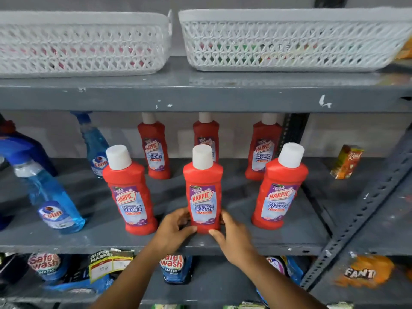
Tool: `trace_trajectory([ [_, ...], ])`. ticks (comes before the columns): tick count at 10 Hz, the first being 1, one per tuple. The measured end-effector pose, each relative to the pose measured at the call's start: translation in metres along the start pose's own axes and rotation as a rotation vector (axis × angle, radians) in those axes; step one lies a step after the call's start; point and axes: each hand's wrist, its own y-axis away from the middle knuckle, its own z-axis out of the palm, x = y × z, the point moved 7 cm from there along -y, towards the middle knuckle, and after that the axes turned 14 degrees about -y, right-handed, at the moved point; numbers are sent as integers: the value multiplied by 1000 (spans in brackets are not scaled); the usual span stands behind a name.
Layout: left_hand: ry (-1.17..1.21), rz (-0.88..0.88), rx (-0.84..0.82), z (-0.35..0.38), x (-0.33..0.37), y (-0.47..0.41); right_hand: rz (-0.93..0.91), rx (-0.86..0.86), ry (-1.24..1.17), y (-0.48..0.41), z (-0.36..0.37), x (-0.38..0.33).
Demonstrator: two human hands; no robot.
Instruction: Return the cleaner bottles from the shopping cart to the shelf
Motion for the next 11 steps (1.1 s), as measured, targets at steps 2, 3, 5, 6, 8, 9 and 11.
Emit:
trace_trajectory([
  [2, -204, 12, 421, -10, 10, 48, -127, 191, -215, 38, -41, -11],
  [3, -307, 204, 522, 34, 46, 81, -140, 696, -258, 73, -132, 18],
  [5, -128, 191, 75, 139, 108, -6, 124, 53, -194, 37, -152, 71],
  [6, -198, 155, 130, 144, 111, -27, 107, 15, -110, 32, -146, 70],
  [8, -224, 67, 140, 148, 104, -29, 153, 52, -114, 29, -153, 79],
  [9, -204, 34, 139, 149, 104, -25, 129, 60, -112, 30, -153, 84],
  [11, -228, 66, 101, 149, 107, -12, 129, 170, -135, 41, -153, 68],
])
